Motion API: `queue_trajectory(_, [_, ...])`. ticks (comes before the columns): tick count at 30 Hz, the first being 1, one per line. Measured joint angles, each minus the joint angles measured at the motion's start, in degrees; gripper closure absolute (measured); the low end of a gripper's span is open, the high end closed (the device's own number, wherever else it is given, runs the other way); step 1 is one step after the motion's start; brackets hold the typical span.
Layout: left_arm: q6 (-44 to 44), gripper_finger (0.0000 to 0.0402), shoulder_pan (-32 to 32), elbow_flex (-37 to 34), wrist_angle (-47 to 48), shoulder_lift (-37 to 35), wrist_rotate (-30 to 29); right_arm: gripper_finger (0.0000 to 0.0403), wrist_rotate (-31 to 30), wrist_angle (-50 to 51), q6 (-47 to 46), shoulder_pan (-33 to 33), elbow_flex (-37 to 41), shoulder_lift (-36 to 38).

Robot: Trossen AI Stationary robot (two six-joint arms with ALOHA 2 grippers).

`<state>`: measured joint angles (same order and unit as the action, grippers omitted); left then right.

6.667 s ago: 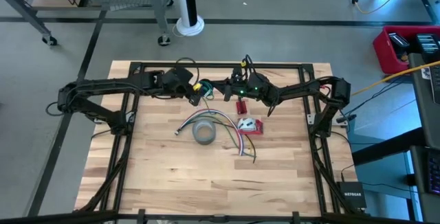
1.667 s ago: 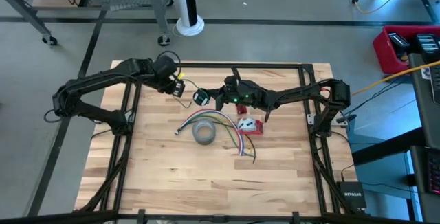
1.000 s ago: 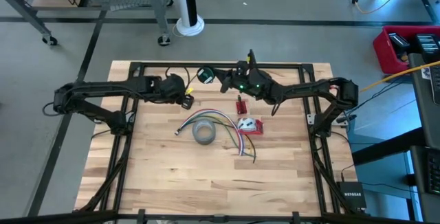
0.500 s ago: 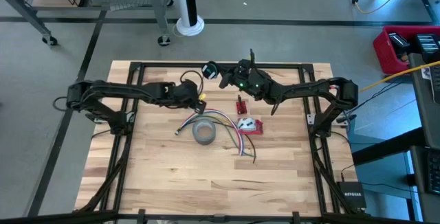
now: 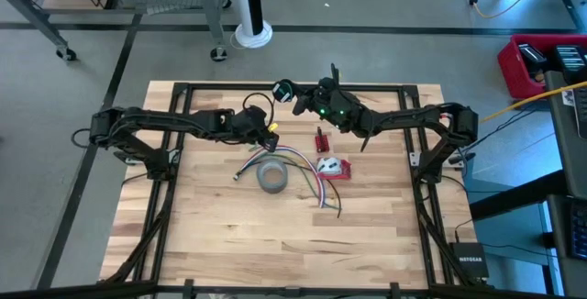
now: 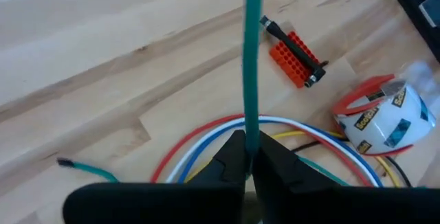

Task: Coil cords
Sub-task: Coil the green wire onto the black spool

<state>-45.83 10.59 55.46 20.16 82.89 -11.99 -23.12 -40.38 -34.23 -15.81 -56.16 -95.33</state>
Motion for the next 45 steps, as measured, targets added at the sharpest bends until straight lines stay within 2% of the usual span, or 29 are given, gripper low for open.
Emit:
queue_trajectory(13, [5.67,0.0348,0.0,0.0,-1.63,0.0,-0.17,0.0395,1.21,0.0,0.01,0.02,-0.04,0.0])
queue_trajectory(23, [3.98,0.0363,-1.76,-0.02,-0.98,0.02,-0.86,0.0395,1.23,-0.09,0.01,0.02,-0.04,0.0])
queue_trajectory(32, [3.81,0.0358,-3.35,-0.01,-0.61,0.36,-1.7,0.0395,1.23,-0.96,0.04,0.02,-0.04,0.0])
queue_trajectory(45, [3.81,0.0359,-4.35,0.0,-1.57,6.25,-2.44,0.0395,1.28,-1.08,0.06,0.02,-0.04,-0.04])
